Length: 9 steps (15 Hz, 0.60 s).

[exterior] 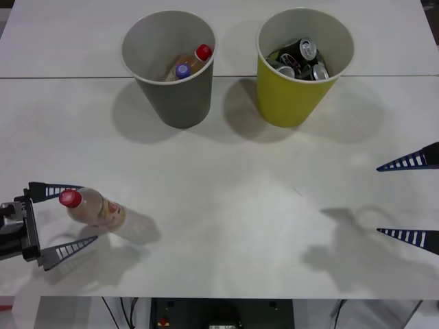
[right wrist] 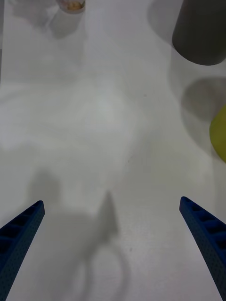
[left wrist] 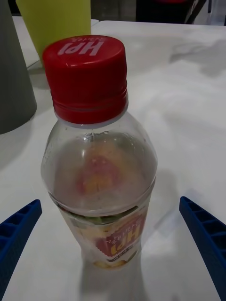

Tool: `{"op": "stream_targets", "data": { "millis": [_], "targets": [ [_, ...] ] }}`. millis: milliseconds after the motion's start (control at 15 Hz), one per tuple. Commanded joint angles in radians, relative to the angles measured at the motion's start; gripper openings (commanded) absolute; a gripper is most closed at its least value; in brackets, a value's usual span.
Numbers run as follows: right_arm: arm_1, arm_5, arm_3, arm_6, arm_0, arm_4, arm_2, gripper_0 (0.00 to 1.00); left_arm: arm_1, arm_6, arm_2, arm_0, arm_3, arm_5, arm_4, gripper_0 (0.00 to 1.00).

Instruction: Put the can into the green bin and the plastic bottle into the gray bin

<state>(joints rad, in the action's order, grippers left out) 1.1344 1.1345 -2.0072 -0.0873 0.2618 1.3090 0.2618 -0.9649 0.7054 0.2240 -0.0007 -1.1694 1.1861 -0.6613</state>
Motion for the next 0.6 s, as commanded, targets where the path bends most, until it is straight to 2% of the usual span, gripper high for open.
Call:
{"op": "stream_targets", "data": {
  "millis": [67, 600],
  "targets": [
    [0.000, 0.000, 0.000, 0.000, 0.000, 0.000, 0.000, 1.00, 0.028, 0.002, 0.000, -0.013, 0.020, 0.000, 0.000, 1.00],
    [0.000, 0.000, 0.000, 0.000, 0.000, 0.000, 0.000, 1.00, 0.104, 0.005, 0.000, -0.041, 0.065, 0.000, -0.004, 1.00]
  ]
}}
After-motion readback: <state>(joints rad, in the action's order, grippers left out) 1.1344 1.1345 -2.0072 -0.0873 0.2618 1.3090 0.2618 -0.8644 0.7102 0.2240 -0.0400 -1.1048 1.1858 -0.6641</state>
